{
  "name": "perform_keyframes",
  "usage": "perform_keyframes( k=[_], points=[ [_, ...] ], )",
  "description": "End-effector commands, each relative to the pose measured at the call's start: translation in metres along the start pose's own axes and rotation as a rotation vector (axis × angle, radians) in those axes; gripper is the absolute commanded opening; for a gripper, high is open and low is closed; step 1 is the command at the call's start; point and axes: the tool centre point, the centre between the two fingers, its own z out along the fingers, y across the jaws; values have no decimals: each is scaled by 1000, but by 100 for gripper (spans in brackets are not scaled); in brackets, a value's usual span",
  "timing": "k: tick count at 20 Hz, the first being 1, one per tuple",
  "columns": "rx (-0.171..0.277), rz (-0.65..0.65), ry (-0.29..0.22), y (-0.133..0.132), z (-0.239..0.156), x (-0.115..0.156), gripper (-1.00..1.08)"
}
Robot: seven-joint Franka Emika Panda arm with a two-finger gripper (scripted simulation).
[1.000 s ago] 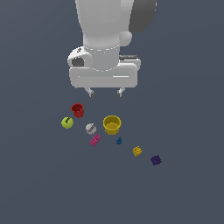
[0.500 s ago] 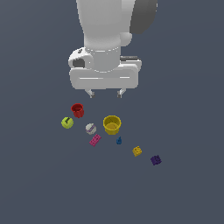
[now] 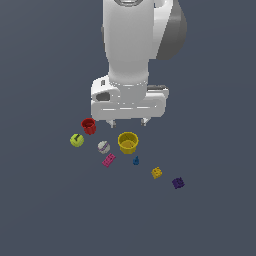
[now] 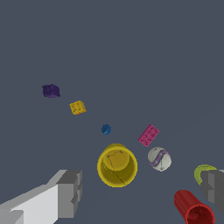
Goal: Pick up a designated object from a clutter of objects.
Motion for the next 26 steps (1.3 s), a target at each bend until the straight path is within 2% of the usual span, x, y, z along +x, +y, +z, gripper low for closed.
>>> perform_keyframes(
  k=[1, 13, 20, 26],
  points=[
    [-4, -32, -5, -9, 17, 10, 100],
    [-8, -231, -27, -72, 134, 52, 100],
    [1, -318, -35, -103, 190, 60, 100],
    [7, -359, -39, -119, 217, 61, 100]
  ],
)
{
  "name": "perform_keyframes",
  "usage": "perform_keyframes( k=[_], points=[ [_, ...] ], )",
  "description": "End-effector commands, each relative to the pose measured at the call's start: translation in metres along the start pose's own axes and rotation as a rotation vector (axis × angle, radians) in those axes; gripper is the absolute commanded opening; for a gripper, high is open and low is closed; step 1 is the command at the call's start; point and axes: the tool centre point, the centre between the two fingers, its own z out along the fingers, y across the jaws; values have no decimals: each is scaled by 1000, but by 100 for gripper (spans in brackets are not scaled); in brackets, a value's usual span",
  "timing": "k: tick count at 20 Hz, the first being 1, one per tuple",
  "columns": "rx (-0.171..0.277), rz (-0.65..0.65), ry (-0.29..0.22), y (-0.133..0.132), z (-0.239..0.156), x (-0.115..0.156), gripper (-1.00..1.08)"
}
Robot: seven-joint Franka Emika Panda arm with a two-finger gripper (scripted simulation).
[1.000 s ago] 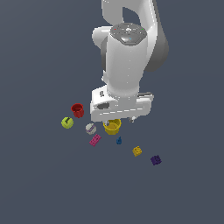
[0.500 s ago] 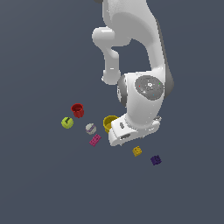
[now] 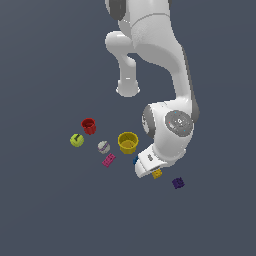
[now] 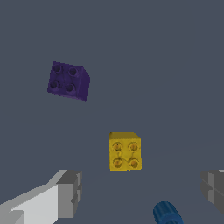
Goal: Pick up a designated object from a clutter of objects.
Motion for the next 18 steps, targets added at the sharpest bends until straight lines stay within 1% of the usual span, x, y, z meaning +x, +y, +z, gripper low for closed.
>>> perform_keyframes(
  k=[1, 10, 18],
  points=[
    [1, -12, 1, -4, 8, 2, 100],
    [3, -17, -1, -6, 17, 3, 100],
    [2, -19, 0, -7, 54, 2, 100]
  ],
)
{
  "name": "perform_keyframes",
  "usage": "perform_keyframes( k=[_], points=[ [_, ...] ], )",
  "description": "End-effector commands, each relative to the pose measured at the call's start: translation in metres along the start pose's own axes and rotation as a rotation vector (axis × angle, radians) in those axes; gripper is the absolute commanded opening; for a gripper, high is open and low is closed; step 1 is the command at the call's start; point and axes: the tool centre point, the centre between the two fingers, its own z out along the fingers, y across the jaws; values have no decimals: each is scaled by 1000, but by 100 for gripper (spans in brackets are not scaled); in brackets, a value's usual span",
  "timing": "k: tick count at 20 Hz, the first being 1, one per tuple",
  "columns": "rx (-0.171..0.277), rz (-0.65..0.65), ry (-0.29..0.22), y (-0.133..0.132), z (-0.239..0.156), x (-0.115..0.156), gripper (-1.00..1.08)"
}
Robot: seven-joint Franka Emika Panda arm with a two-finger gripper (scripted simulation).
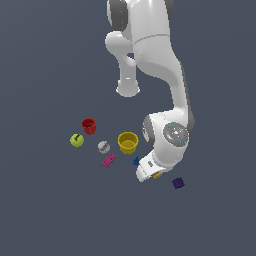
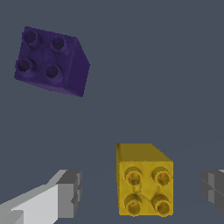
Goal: Pick up a designated object from a clutter of objects.
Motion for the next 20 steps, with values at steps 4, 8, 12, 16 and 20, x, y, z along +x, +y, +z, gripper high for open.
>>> perform_keyframes(
  k=[4, 8, 12, 16, 20],
  points=[
    [0, -1, 1, 0, 15, 1, 100],
    [0, -1, 1, 0, 16, 1, -100],
    [0, -1, 1, 0, 16, 1, -100],
    [0, -1, 1, 0, 16, 1, -100],
    [0, -1, 1, 0, 14, 0, -100]
  ],
)
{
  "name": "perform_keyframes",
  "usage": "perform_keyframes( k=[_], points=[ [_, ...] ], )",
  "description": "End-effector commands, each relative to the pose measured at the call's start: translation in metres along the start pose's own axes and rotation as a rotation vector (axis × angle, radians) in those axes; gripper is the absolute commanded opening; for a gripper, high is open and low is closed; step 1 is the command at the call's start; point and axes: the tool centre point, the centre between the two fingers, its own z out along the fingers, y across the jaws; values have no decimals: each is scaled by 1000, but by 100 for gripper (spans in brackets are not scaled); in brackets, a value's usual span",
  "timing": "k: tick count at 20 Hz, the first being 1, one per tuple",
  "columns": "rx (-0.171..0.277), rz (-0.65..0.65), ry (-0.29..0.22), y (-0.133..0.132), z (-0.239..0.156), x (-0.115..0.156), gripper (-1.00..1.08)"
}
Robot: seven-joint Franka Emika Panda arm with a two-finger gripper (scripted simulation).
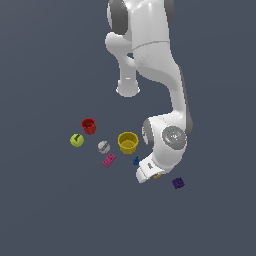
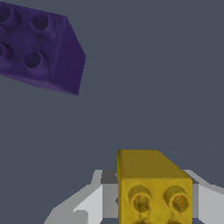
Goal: Pick up a designated object from a clutter of objects.
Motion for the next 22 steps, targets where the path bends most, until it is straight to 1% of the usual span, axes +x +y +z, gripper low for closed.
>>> perform_keyframes(
  k=[1, 6, 11, 15, 22],
  points=[
    [0, 0, 1, 1, -2, -1, -100],
    [0, 0, 1, 4, -12, -10, -100],
    [-1, 0, 0, 9, -30, -27, -100],
    [-1, 0, 0, 15, -51, -46, -100],
    [-1, 0, 0, 29, -98, -87, -100]
  ],
)
